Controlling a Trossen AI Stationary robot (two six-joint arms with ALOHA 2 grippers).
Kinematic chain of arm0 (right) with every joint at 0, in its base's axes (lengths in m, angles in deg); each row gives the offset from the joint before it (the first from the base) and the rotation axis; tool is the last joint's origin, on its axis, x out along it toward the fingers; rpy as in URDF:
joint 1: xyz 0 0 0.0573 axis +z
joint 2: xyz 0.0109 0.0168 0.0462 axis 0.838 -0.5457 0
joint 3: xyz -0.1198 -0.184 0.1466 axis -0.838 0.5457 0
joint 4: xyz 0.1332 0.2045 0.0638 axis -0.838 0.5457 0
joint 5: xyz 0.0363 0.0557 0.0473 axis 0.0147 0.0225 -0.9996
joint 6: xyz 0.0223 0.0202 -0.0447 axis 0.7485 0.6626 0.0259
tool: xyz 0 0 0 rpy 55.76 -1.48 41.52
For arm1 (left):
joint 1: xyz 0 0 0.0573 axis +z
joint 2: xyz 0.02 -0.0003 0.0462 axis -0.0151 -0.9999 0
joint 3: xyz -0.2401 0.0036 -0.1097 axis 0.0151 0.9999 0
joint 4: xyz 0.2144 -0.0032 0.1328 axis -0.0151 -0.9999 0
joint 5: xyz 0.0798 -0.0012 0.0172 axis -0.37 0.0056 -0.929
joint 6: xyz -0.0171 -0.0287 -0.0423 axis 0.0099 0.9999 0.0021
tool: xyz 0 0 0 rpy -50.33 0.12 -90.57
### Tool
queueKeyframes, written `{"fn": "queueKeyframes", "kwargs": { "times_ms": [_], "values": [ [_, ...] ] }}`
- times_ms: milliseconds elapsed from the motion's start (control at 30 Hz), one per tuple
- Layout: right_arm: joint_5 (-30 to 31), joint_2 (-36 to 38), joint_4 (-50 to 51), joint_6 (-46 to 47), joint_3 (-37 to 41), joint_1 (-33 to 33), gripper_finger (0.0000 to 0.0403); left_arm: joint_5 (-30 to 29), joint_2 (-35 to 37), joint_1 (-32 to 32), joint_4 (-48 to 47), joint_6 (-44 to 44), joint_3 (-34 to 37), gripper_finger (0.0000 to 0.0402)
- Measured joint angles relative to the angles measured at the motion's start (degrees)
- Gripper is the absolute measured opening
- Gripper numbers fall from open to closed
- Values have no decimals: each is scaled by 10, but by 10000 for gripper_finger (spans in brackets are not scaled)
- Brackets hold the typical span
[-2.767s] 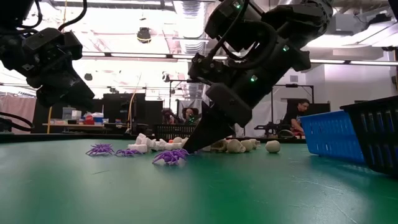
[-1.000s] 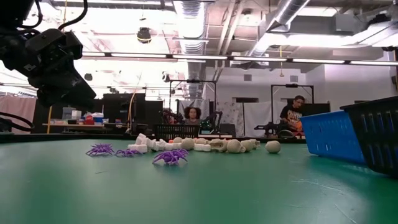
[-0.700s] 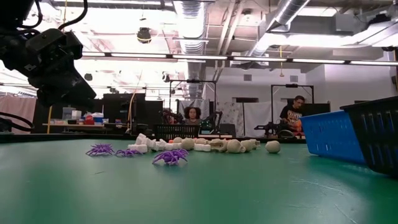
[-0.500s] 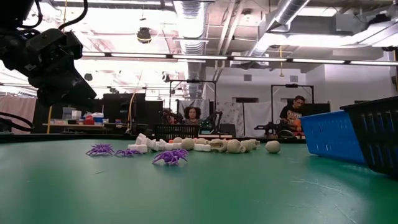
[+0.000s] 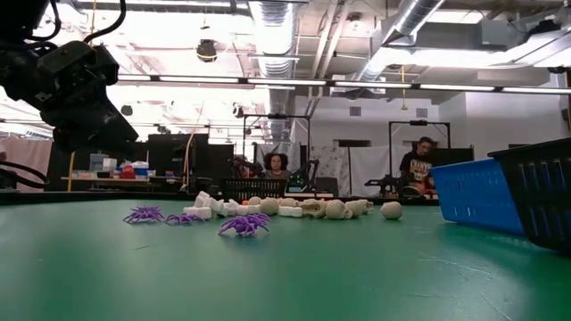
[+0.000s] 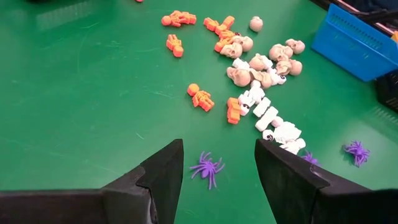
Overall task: Sort Halloween decoration
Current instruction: Put the purple spider toy into the yellow bin
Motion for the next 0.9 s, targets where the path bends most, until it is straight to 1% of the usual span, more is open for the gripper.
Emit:
{"fn": "queueKeyframes", "kwargs": {
  "times_ms": [100, 200, 267, 333, 433, 500, 567, 633, 733, 900],
  "values": [
    [97, 0, -61, -127, 0, -40, 137, 0, 0, 0, 0, 0, 0, 189],
    [175, 0, -147, -306, 0, -88, 138, 0, 0, 0, 1, 0, 0, 189],
    [208, 0, -213, -424, 0, -120, 138, 0, 0, 0, 4, 0, 0, 189],
    [214, -7, -281, -535, 0, -156, 137, 0, 0, 0, 4, 0, 0, 189],
    [211, -27, -365, -667, 0, -202, 137, 3, 0, 0, 4, 0, 0, 189],
    [194, -47, -418, -732, -1, -229, 138, 3, 0, 0, 4, -1, 0, 189],
    [156, -76, -467, -771, 0, -253, 138, 3, 0, 0, 6, -2, 0, 189],
    [103, -108, -515, -790, 0, -274, 138, 3, 0, 0, 4, -2, 0, 189],
    [33, -155, -555, -799, 0, -296, 138, 3, 0, 0, 2, -2, 0, 189],
    [5, -206, -567, -784, 1, -309, 138, 3, 0, 0, 3, -1, 0, 189]
  ]
}}
